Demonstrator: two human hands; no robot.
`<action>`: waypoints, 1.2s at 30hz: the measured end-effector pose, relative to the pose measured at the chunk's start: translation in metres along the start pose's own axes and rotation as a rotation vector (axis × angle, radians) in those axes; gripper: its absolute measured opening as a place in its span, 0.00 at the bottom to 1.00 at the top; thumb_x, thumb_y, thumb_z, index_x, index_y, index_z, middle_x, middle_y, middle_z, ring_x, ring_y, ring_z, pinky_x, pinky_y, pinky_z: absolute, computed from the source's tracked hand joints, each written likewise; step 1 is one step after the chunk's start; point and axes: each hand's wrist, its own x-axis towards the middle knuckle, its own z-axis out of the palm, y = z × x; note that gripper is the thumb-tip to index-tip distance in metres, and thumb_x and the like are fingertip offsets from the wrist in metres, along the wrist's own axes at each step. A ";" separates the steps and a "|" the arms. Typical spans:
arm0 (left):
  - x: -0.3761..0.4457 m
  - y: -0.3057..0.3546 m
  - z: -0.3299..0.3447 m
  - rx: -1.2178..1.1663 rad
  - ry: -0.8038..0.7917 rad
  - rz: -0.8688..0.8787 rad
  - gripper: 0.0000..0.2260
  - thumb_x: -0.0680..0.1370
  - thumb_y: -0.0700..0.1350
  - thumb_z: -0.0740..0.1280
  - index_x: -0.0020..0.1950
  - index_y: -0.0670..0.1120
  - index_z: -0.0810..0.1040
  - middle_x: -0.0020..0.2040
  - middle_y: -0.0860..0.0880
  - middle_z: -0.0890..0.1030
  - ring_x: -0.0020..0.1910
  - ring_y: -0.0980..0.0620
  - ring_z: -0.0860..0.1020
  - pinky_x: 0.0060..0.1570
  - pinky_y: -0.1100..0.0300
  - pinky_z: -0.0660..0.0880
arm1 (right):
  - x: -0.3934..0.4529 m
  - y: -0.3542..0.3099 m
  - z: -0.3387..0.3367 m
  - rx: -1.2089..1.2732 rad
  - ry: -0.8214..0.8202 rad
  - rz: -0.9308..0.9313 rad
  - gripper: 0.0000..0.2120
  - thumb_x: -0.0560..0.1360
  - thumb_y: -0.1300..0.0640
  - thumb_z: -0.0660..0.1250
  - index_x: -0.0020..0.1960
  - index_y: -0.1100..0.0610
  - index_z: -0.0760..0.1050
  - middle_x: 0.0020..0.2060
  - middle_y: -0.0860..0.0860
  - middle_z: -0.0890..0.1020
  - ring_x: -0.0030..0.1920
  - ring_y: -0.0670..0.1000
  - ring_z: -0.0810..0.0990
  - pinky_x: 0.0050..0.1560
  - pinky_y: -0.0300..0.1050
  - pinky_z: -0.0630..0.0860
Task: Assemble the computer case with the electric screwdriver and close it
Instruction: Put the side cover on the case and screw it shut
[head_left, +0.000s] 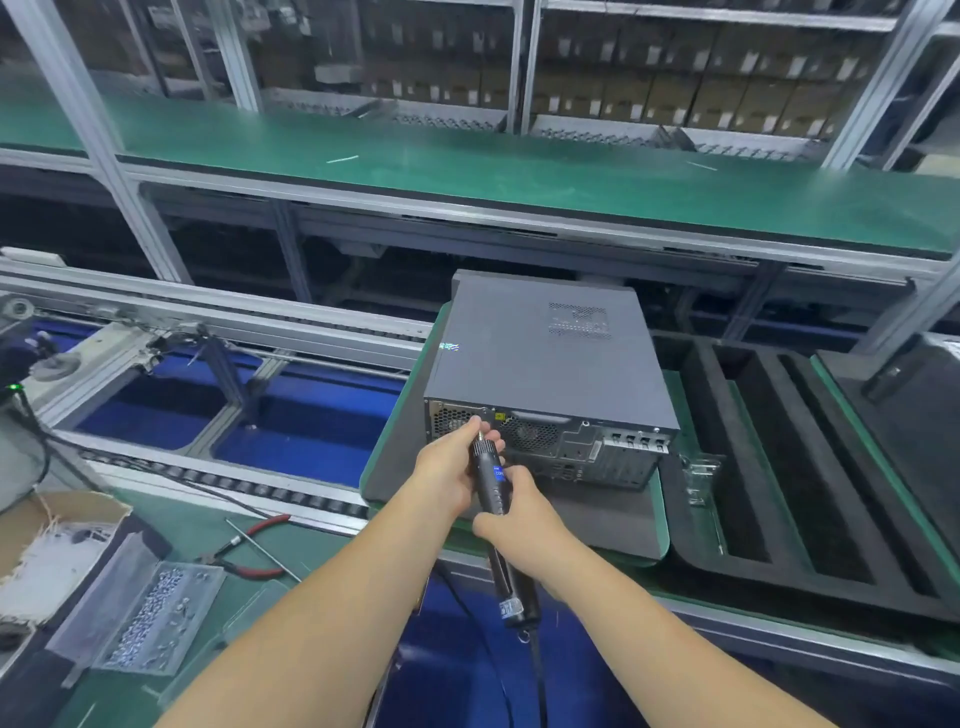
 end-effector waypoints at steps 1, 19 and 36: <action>-0.003 0.001 -0.003 0.001 0.008 0.011 0.09 0.83 0.45 0.68 0.55 0.39 0.79 0.49 0.41 0.83 0.41 0.46 0.82 0.38 0.55 0.82 | 0.003 -0.001 0.000 -0.025 -0.011 -0.013 0.19 0.72 0.55 0.70 0.59 0.46 0.66 0.48 0.52 0.79 0.42 0.51 0.79 0.40 0.47 0.77; -0.149 -0.029 -0.182 0.090 0.704 0.232 0.14 0.79 0.39 0.72 0.64 0.40 0.78 0.43 0.46 0.85 0.30 0.56 0.83 0.30 0.61 0.80 | 0.004 -0.012 0.155 -0.564 -0.561 -0.411 0.16 0.74 0.52 0.73 0.57 0.50 0.68 0.47 0.48 0.80 0.50 0.57 0.80 0.41 0.47 0.69; -0.163 -0.064 -0.418 0.322 1.201 0.056 0.04 0.74 0.42 0.73 0.43 0.42 0.85 0.36 0.45 0.81 0.34 0.48 0.74 0.36 0.57 0.70 | -0.024 0.021 0.406 -0.934 -0.750 -0.536 0.13 0.80 0.56 0.68 0.61 0.63 0.73 0.57 0.62 0.81 0.58 0.63 0.81 0.49 0.50 0.74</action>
